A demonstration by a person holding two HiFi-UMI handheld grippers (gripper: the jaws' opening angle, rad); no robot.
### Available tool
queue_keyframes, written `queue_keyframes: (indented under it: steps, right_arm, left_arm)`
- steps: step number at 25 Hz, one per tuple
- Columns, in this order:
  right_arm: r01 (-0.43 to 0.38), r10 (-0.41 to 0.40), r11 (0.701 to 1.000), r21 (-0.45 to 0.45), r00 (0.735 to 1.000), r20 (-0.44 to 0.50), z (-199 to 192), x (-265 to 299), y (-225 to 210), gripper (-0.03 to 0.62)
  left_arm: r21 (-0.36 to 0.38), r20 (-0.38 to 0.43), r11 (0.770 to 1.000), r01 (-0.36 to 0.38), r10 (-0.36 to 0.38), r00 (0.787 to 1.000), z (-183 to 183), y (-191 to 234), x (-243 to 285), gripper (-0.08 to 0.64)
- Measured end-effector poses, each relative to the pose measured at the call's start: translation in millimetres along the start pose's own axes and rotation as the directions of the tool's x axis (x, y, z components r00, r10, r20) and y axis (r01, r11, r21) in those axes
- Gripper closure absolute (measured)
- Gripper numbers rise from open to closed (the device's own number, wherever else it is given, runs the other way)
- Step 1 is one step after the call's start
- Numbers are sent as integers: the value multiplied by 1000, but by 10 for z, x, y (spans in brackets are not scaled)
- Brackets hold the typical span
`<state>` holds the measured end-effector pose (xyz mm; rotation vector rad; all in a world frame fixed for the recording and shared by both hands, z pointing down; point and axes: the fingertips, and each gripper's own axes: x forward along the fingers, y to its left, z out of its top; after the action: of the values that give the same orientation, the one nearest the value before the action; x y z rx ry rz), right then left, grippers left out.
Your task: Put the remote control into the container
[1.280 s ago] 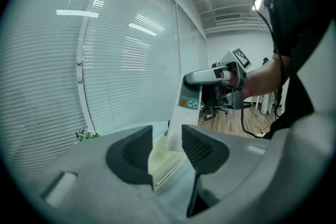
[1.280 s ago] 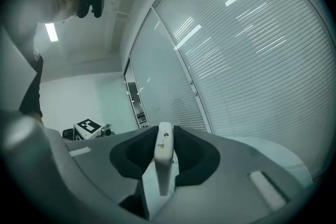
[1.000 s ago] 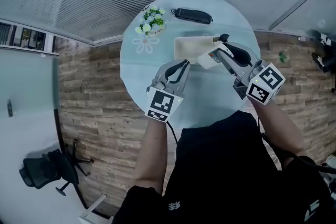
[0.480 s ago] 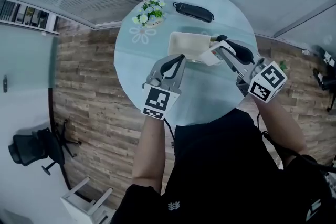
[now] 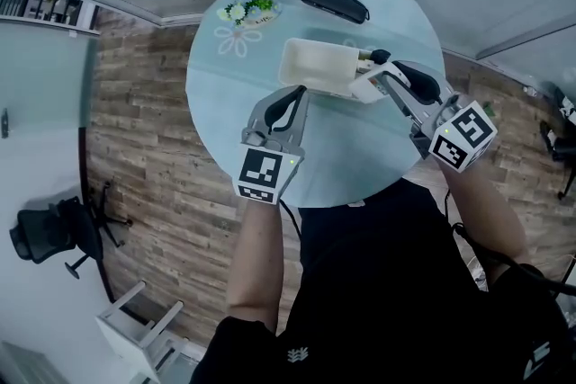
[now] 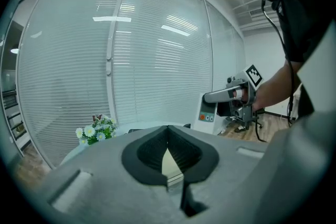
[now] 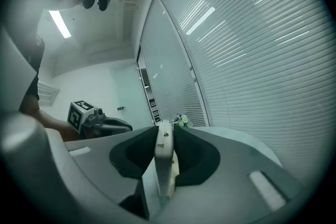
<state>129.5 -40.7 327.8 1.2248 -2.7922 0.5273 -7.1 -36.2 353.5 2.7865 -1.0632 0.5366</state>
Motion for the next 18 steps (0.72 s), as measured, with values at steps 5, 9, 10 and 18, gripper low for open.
queue_keyframes:
  steps: [5, 9, 10, 18]
  right_arm:
    - [-14, 13, 1000, -13, 1000, -21, -136, 11, -83, 497]
    - [-20, 17, 999, -46, 999, -46, -272, 36, -143, 497]
    - [-22, 19, 998, -58, 998, -53, -308, 46, -154, 497]
    - [-71, 57, 990, -125, 992, -110, -563, 124, -170, 497]
  left_arm:
    - [-15, 11, 1000, -27, 27, 1000, -49, 6, 68, 560]
    - [-24, 17, 999, -40, 40, 999, -91, 3, 124, 560]
    - [-26, 17, 999, -41, 42, 999, -109, 0, 136, 560]
    - [-63, -8, 996, -56, 56, 998, -338, -69, 168, 560]
